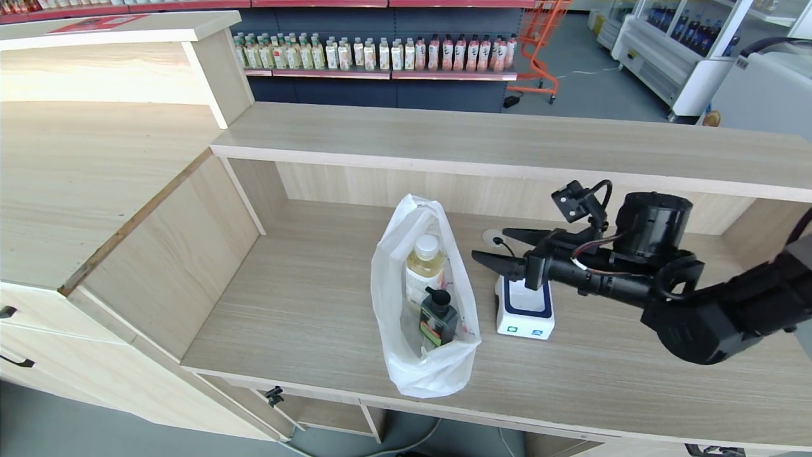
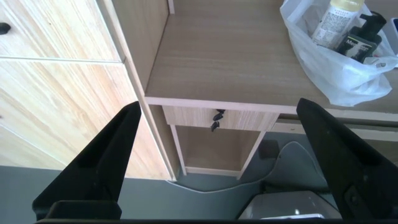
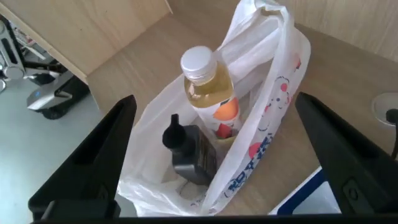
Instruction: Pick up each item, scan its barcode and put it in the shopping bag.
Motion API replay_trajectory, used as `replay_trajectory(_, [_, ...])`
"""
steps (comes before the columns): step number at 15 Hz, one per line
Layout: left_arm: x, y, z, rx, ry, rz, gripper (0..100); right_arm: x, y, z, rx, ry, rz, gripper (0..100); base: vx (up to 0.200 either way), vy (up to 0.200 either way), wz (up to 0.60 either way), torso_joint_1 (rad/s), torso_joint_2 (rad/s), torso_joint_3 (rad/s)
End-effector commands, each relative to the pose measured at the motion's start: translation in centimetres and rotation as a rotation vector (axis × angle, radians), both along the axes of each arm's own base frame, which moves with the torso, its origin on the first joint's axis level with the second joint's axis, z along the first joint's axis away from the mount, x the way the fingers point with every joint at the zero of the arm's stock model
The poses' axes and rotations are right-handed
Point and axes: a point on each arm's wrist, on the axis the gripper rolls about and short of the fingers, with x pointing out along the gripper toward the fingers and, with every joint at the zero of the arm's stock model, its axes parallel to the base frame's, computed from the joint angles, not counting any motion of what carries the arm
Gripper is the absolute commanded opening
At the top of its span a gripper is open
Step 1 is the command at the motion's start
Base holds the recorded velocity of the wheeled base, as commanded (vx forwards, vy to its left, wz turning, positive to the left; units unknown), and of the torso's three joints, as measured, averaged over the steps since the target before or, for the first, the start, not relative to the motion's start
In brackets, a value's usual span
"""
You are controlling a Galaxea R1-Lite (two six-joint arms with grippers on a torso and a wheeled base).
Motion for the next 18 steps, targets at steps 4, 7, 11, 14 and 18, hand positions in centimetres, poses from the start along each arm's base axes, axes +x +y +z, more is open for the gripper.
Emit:
replay_trajectory(4, [0.0,0.0,0.0,0.0,0.001,0.0,100,-24.1,-11.3,0.0,0.01,0.064,-0.517,100,0.0,0.0,0.0,0.0,0.0,0.0])
replay_trajectory(7, [0.0,0.0,0.0,0.0,-0.001,0.0,100,-29.9,-12.1,-3.7,-0.008,0.032,-0.863,100,0.0,0.0,0.0,0.0,0.0,0.0])
replay_trajectory(11, [0.0,0.0,0.0,0.0,-0.001,0.0,100,-34.6,-12.0,-7.7,-0.041,-0.035,-0.887,100,0.0,0.0,0.0,0.0,0.0,0.0])
replay_trajectory(14, [0.0,0.0,0.0,0.0,-0.001,0.0,100,-35.0,-12.1,-7.7,-0.061,-0.112,-0.849,100,0.0,0.0,0.0,0.0,0.0,0.0])
replay_trajectory(18, [0.0,0.0,0.0,0.0,-0.001,0.0,100,-35.0,-12.1,-7.7,-0.031,-0.096,-0.851,100,0.0,0.0,0.0,0.0,0.0,0.0])
